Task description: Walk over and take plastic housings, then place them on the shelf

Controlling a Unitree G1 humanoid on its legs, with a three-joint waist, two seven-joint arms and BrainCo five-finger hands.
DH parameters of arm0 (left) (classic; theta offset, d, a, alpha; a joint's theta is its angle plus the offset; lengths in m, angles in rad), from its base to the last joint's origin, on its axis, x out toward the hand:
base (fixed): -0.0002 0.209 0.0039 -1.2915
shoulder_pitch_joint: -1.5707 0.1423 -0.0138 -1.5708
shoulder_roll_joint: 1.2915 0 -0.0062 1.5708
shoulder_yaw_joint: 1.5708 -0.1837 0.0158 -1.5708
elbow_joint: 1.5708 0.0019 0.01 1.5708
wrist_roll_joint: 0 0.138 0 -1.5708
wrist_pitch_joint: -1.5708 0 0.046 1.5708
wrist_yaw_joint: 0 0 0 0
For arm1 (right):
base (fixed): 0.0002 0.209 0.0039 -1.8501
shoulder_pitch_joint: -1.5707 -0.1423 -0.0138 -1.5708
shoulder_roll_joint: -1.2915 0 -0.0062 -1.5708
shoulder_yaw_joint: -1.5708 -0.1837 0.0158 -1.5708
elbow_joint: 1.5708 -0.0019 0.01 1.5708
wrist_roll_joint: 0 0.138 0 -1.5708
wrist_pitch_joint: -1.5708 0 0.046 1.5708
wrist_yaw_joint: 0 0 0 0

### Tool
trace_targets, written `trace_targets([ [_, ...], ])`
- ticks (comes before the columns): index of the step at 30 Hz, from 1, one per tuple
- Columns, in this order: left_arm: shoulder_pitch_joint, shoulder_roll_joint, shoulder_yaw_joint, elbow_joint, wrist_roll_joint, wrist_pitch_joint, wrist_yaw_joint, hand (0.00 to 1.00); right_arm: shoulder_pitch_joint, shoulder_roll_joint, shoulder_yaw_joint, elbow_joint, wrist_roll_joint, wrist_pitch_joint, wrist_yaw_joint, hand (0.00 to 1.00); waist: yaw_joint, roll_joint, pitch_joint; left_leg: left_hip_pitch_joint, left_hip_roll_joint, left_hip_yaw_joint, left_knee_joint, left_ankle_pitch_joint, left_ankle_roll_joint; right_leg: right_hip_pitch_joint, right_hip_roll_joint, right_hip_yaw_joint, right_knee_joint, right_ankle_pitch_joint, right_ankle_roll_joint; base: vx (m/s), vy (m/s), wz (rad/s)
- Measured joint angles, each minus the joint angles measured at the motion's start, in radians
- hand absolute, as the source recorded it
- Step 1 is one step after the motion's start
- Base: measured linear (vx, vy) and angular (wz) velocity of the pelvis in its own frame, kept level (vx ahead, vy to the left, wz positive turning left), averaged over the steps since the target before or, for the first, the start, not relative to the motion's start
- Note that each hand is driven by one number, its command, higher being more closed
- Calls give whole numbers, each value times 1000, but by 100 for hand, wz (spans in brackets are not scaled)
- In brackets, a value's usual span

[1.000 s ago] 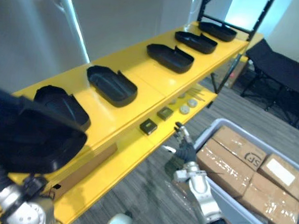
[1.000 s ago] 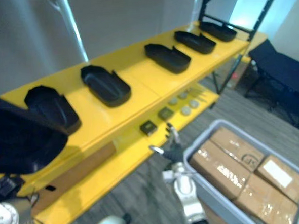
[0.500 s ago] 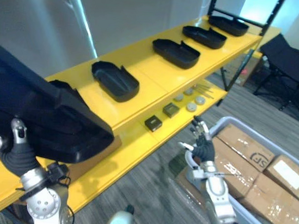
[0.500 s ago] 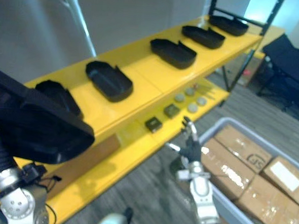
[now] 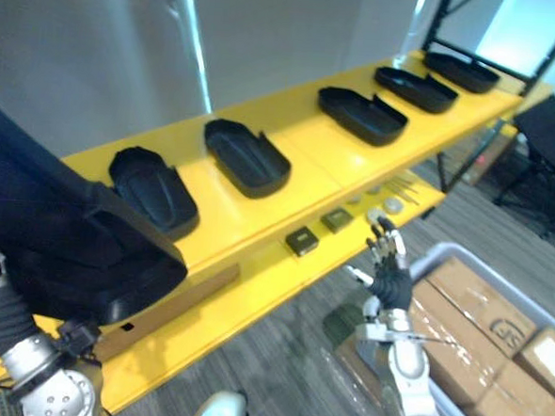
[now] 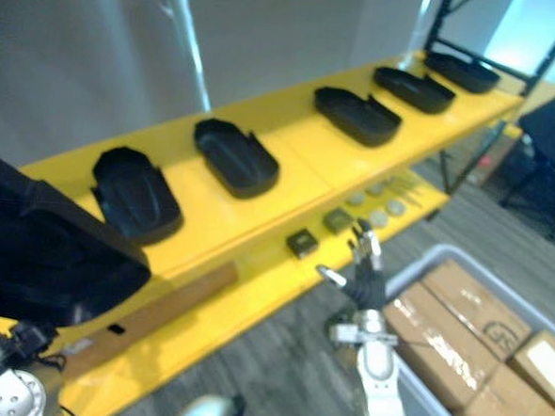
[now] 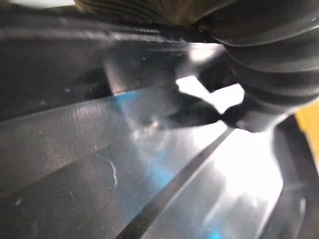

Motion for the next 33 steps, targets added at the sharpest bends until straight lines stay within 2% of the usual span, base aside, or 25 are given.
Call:
trace_targets([
  [1, -28, 23, 1, 0, 0, 4, 21, 100, -37, -4, -1, 11, 0, -15, 7, 0, -3, 9, -1, 36, 11, -16, -20, -2, 4, -17, 2, -8, 48, -70, -35, 295, -18, 15],
  [2, -64, 36, 3, 2, 1, 7, 29, 100, -77, -15, -2, 12, 1, -16, 12, 0, -3, 19, -2, 65, 29, -27, -38, -3, 3, -36, 31, -14, 29, -127, -59, 266, -34, 18],
  [3, -80, 43, 4, 6, 0, 9, 37, 100, -102, -20, -3, 12, 17, -16, 21, 0, -3, 26, -1, 74, 41, -34, -41, -5, 0, -45, 49, -15, -8, -146, -63, 238, -91, 17],
  [4, -112, 58, 6, 28, -1, 16, 52, 100, -152, -33, -5, 11, 73, -17, 51, 0, -4, 40, -4, 86, 66, -44, -50, -8, -5, -61, 91, -11, -120, -158, -73, 173, -105, 16],
  [6, -162, 58, 6, 74, -1, 24, 63, 100, -216, -43, -6, -4, 176, -26, 98, 0, -3, 59, -3, 86, 93, -62, -48, -17, -20, -82, 145, 45, -306, -149, -63, 170, -178, 40],
  [7, -208, 58, 0, 123, 0, 40, 66, 100, -236, -42, -7, -53, 202, -30, 106, 0, -5, 65, -2, 82, 102, -101, -48, -27, -38, -93, 171, 134, -417, -131, -41, 144, -234, 66],
  [8, -230, 58, -3, 150, -1, 47, 68, 100, -243, -41, -3, -77, 211, -31, 111, 0, -6, 63, -3, 81, 103, -118, -48, -32, -50, -94, 185, 179, -453, -126, -33, 184, -511, 128],
  [9, -273, 55, -26, 214, -3, 60, 89, 100, -260, -41, 14, -153, 217, -27, 124, 0, -17, 43, -13, 73, 104, -188, -50, -49, -86, -49, 214, 289, -493, -114, -17, 126, -408, 126],
  [10, -276, 55, -33, 218, -3, 64, 92, 100, -267, -37, 22, -172, 221, -26, 125, 0, -24, 30, -20, 64, 99, -215, -49, -57, -106, -27, 220, 301, -498, -115, -18, 121, -461, 141],
  [11, -274, 40, -38, 221, 0, 63, 96, 100, -282, -36, 30, -184, 231, -26, 131, 0, -30, 33, -21, 63, 101, -245, -49, -63, -124, -14, 224, 290, -497, -103, 37, 80, -294, 102],
  [12, -254, 2, -48, 217, 2, 67, 97, 100, -300, -45, 42, -185, 258, -18, 146, 0, -31, 65, -27, 62, 137, -259, -49, -56, -147, 6, 249, 238, -487, -115, 5, 203, -490, 112],
  [13, -219, -31, -45, 202, 8, 75, 96, 100, -335, -57, 62, -178, 315, 24, 163, 0, -22, 99, -48, 49, 183, -259, -54, -31, -182, 25, 285, 179, -483, -129, -19, 215, -443, 99],
  [14, -209, -34, -44, 194, 7, 81, 96, 100, -348, -62, 65, -177, 330, 42, 167, 0, -18, 107, -52, 42, 195, -258, -56, -15, -195, 36, 293, 153, -485, -132, -25, 206, -376, 101],
  [15, -191, -38, -44, 174, 5, 83, 89, 100, -369, -65, 75, -171, 345, 61, 170, 0, -6, 111, -55, 36, 207, -228, -75, 26, -196, 61, 299, 106, -495, -139, -38, 136, -291, 107],
  [16, -177, -54, -45, 150, 5, 83, 81, 100, -378, -65, 95, -172, 372, 74, 200, 0, -4, 113, -58, 23, 211, -153, -87, 63, -176, 98, 297, 46, -525, -139, -43, 135, -268, 116],
  [18, -172, -78, -52, 126, 4, 82, 53, 100, -376, -65, 133, -173, 405, 100, 261, 0, -6, 112, -58, -2, 211, -27, -91, 85, -145, 145, 290, -42, -560, -139, -44, 98, -178, 147],
  [19, -171, -83, -77, 111, 4, 81, 23, 100, -374, -64, 187, -172, 405, 134, 297, 0, -3, 119, -62, -10, 211, 78, -104, 97, -128, 187, 286, -126, -582, -139, -44, 76, -134, 166],
  [20, -170, -82, -88, 106, 7, 81, 11, 100, -374, -62, 217, -171, 404, 148, 305, 0, -1, 119, -62, -8, 210, 99, -118, 107, -131, 204, 284, -154, -589, -139, -44, 87, -111, 156],
  [21, -166, -81, -103, 95, 10, 81, -4, 100, -375, -53, 262, -166, 399, 167, 317, 0, 2, 118, -64, -5, 201, 90, -141, 125, -146, 223, 282, -186, -597, -139, -43, 74, -35, 107],
  [23, -154, -69, -128, 72, 9, 82, -39, 100, -378, 11, 352, -120, 338, 175, 315, 0, 50, 89, -70, -4, 167, 44, -182, 153, -141, 255, 269, -237, -620, -136, -38, 89, -11, 91],
  [24, -154, -61, -128, 73, 9, 84, -47, 100, -379, 27, 359, -105, 324, 178, 314, 0, 53, 78, -72, -4, 157, 31, -193, 160, -140, 264, 265, -252, -628, -134, -35, 81, -13, 83],
  [25, -154, -49, -126, 73, 13, 91, -64, 100, -380, 52, 360, -83, 297, 182, 296, 0, 52, 57, -75, -4, 139, 3, -206, 172, -132, 284, 255, -279, -636, -133, -33, 57, -18, 70],
  [28, -147, -7, -112, 74, 38, 116, -100, 100, -376, 55, 336, -54, 276, 182, 248, 0, 53, 25, -94, -1, 101, -32, -234, 186, -117, 302, 236, -302, -640, -122, -27, 46, -2, 55],
  [29, -144, 2, -107, 75, 42, 121, -108, 100, -374, 55, 321, -53, 265, 181, 236, 0, 53, 24, -94, 0, 98, -33, -235, 187, -116, 303, 234, -302, -640, -118, -29, 4, 48, 12],
  [33, -138, 100, -46, 126, 87, 154, -169, 100, -303, 26, 205, -58, 199, 140, 106, 0, 45, 26, -93, 30, 92, 6, -277, 210, -101, 289, 217, -261, -639, -95, -41, -26, 41, -24],
])
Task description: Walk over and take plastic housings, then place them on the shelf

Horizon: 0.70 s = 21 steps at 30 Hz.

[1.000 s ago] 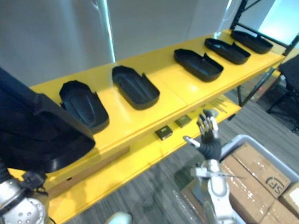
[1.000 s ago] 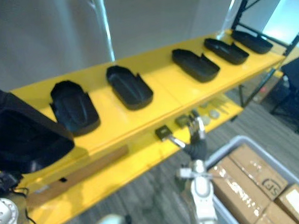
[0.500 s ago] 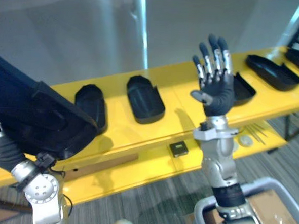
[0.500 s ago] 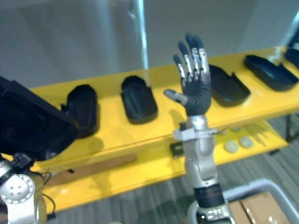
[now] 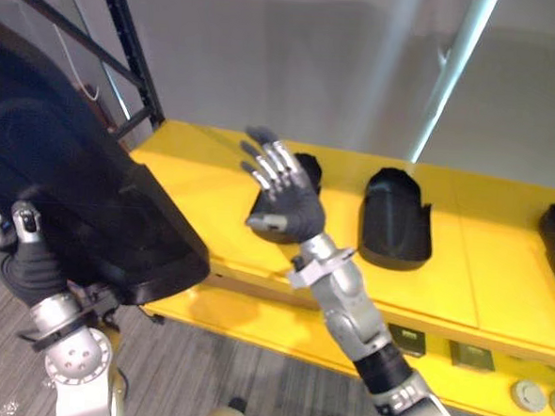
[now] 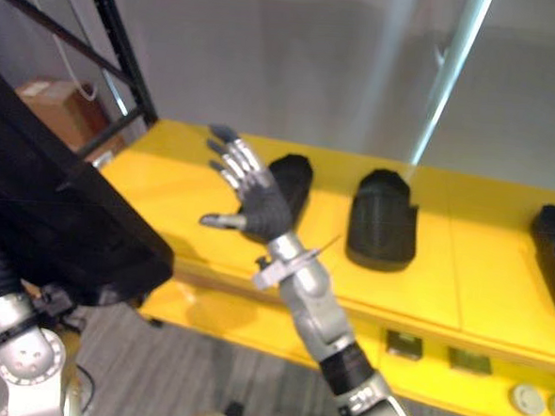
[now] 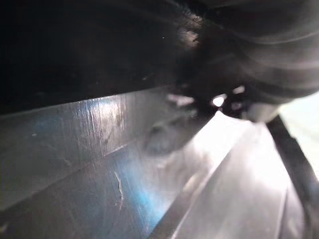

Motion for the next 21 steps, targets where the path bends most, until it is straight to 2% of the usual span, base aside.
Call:
trace_targets([
  [2, 0, 70, 39, 68, 8, 11, -23, 100, 61, -17, -51, -12, -45, -11, -69, 0, -6, 2, -1, 9, 4, 42, -20, 8, 4, -28, -6, 47, 1, 8, 2, -60, 46, -57],
  [4, -12, 163, 82, 190, 32, 24, -25, 100, 156, -40, -126, -53, -79, -15, -122, 0, -26, 5, 0, 17, 7, 93, -47, 20, 7, -67, -10, 98, 5, 15, -2, -97, 62, -70],
  [7, -66, 293, 121, 411, 32, 74, -29, 100, 307, -77, -246, -129, -138, -17, -181, 0, -68, 11, 3, 32, 11, 157, -73, 28, 14, -104, -16, 156, 5, 27, 3, -116, 50, -64],
  [10, -121, 405, 160, 595, 27, 126, -52, 100, 429, -103, -366, -132, -168, 9, -216, 0, -115, 15, 5, 34, 15, 209, -78, 19, 17, -129, -14, 201, -4, 29, -1, -108, 20, -53],
  [12, -150, 460, 172, 678, 26, 146, -64, 100, 496, -120, -439, -118, -167, 27, -229, 0, -130, 18, 6, 34, 21, 242, -78, 21, 18, -151, -12, 229, -1, 31, 3, -66, 1, -41],
  [14, -187, 533, 171, 762, 20, 174, -93, 100, 584, -129, -532, -56, -171, 36, -253, 0, -158, 20, 6, 33, 25, 254, -79, 28, 12, -165, -8, 248, 5, 34, 8, -28, -9, -21],
  [17, -227, 609, 148, 837, -12, 206, -127, 100, 633, -134, -596, 60, -191, 53, -273, 0, -163, 18, 1, 34, 32, 281, -79, 29, 10, -186, -5, 280, 18, 32, 7, -12, -4, -21],
  [19, -280, 678, 73, 911, -15, 259, -181, 100, 668, -144, -615, 185, -211, 59, -285, 0, -180, 29, 0, 34, 30, 284, -80, 28, 11, -189, -8, 284, 23, 31, 6, -6, 2, -5],
  [21, -304, 725, 19, 953, -9, 287, -228, 100, 676, -144, -617, 280, -229, 61, -294, 0, -187, 29, 0, 35, 30, 291, -80, 24, 17, -196, -9, 289, 31, 28, 1, -9, 9, -6],
])
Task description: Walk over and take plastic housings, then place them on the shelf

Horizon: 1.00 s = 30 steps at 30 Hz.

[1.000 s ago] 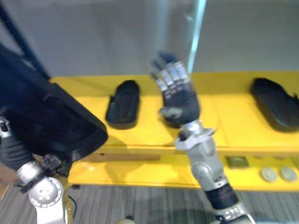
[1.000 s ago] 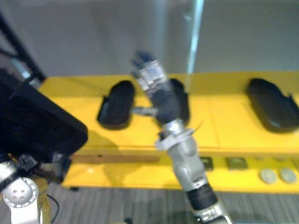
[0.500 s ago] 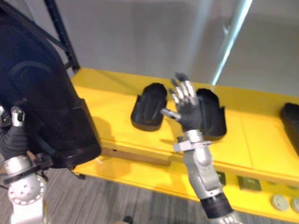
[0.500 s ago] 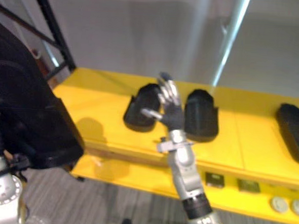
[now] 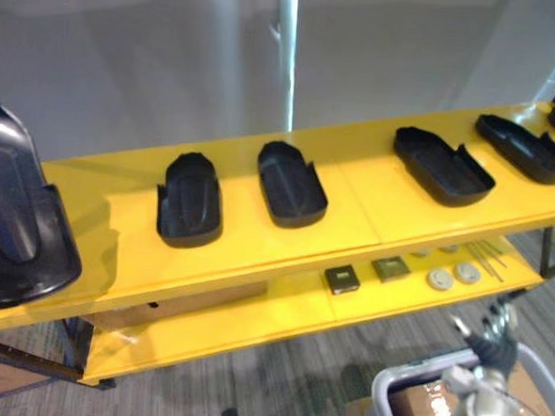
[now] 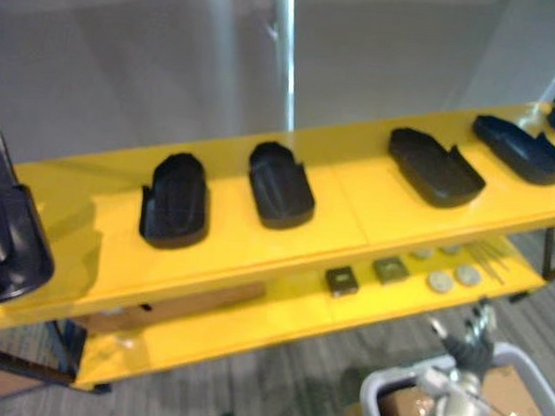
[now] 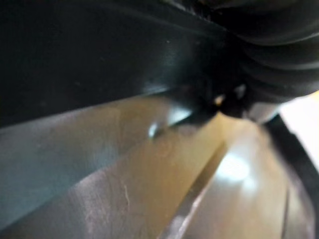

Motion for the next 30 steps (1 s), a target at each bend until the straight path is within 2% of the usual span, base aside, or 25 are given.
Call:
trace_targets([
  [2, -20, 29, -38, 38, 3, 26, -36, 100, 10, 0, -7, 70, -3, -1, -10, 0, 0, 0, 0, 0, 1, 13, 0, -1, 1, -12, -1, 14, 7, -1, -2, -12, 13, -13],
  [4, -62, 67, -98, 90, 56, 77, -98, 100, 27, 1, -13, 166, 0, -2, -47, 0, -6, -5, -1, 0, -2, 15, -1, -3, 3, -14, -4, 17, 11, -1, -2, -3, 9, -3],
  [5, -72, 79, -114, 102, 77, 86, -112, 100, 30, 1, -14, 189, 1, -3, -53, 0, -7, -8, -2, 0, -3, 15, -1, -3, 3, -15, -5, 18, 13, -1, -2, 0, 0, 0],
  [7, -101, 129, -166, 137, 127, 131, -167, 100, 41, 12, -23, 266, 4, -12, -71, 0, -16, -25, -6, -2, -2, 19, -1, -6, -1, -23, -5, 24, 21, -2, -4, 5, 12, -3],
  [10, -132, 160, -184, 178, 179, 188, -221, 100, 40, 35, -39, 341, 4, -15, -91, 0, -31, -45, -7, -1, -2, 20, -1, -8, -1, -23, -5, 28, 22, 0, -7, 0, 0, 0],
  [16, -199, 170, -239, 248, 197, 279, -223, 100, 35, 72, -89, 462, 64, -19, -126, 0, -32, -60, 6, 14, -2, 45, -1, -11, 2, -24, -7, 45, 32, 12, -25, -7, 29, -5],
  [19, -236, 170, -246, 263, 191, 304, -208, 100, 35, 95, -113, 492, 82, -19, -126, 0, -43, -83, 21, 15, -3, 70, -1, -15, 4, -25, -16, 45, 35, 12, -25, -25, 38, 3],
  [21, -239, 167, -246, 265, 183, 311, -199, 100, 31, 105, -139, 495, 82, -19, -126, 0, -56, -93, 36, 15, -2, 96, -1, -15, 4, -27, -20, 45, 35, 12, -25, -35, 40, 1],
  [23, -239, 146, -246, 268, 183, 320, -171, 100, 31, 109, -160, 500, 82, -19, -124, 0, -57, -96, 49, 14, -4, 108, -1, -15, 4, -34, -23, 48, 33, 10, -28, -26, 40, -11],
  [27, -243, 78, -243, 275, 144, 328, -142, 100, 23, 115, -189, 500, 82, -19, -122, 0, -58, -92, 89, -4, -6, 120, 0, -15, 4, -47, -22, 49, 9, 1, -42, 8, 11, -4],
  [30, -267, 49, -243, 298, 105, 328, -131, 100, 7, 116, -213, 499, 83, -19, -115, 0, -60, -87, 120, -4, -10, 124, 0, -6, 1, -44, -22, 50, -4, 7, -32, 77, 9, 0],
])
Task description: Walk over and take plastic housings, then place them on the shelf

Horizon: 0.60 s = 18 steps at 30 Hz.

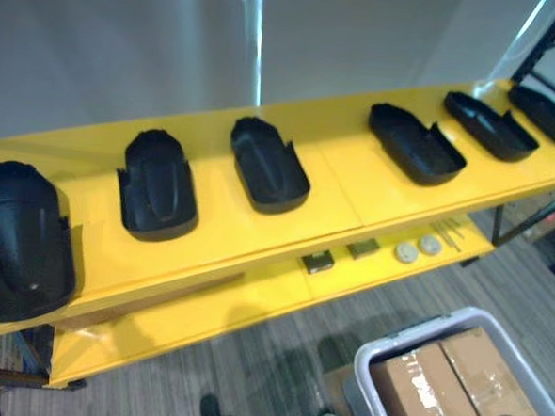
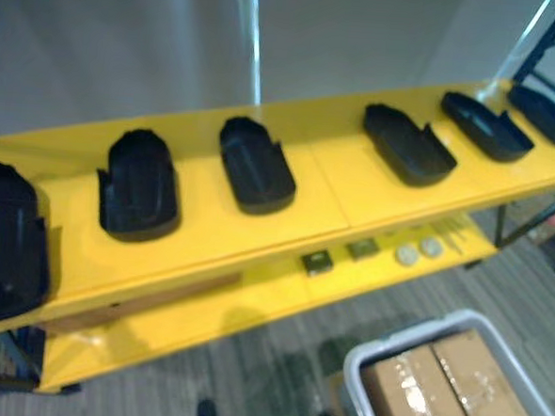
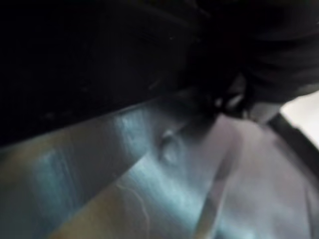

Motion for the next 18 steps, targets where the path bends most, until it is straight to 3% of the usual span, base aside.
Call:
trace_targets([
  [3, -1, -1, 0, 0, -3, -11, 8, 100, -6, 0, -1, 0, 0, 0, 18, 0, -11, 5, 3, 4, -4, 2, 6, 2, -1, 6, -2, 2, -5, 9, 15, 120, 11, 8],
  [4, 0, -1, 0, 0, -17, -11, 17, 0, -13, 0, -1, 0, 0, 0, 30, 0, -16, 5, 3, 6, -3, 4, 6, 2, -1, 9, -2, 2, -5, 12, 19, 132, 17, 10],
  [11, 3, -59, 0, 4, -28, 0, 102, 0, -60, -1, 0, -1, -2, -1, 54, 0, -21, 36, 45, 37, 3, 46, 6, 2, -1, 16, 0, 24, 13, 14, 22, 48, 16, -9],
  [18, 1, -76, 11, 4, -28, 82, 239, 0, -62, -5, 0, -1, -2, -15, 55, 0, -26, 43, 56, 35, 2, 58, 6, 0, -2, -4, 0, 36, 13, 11, 27, -33, 15, -11],
])
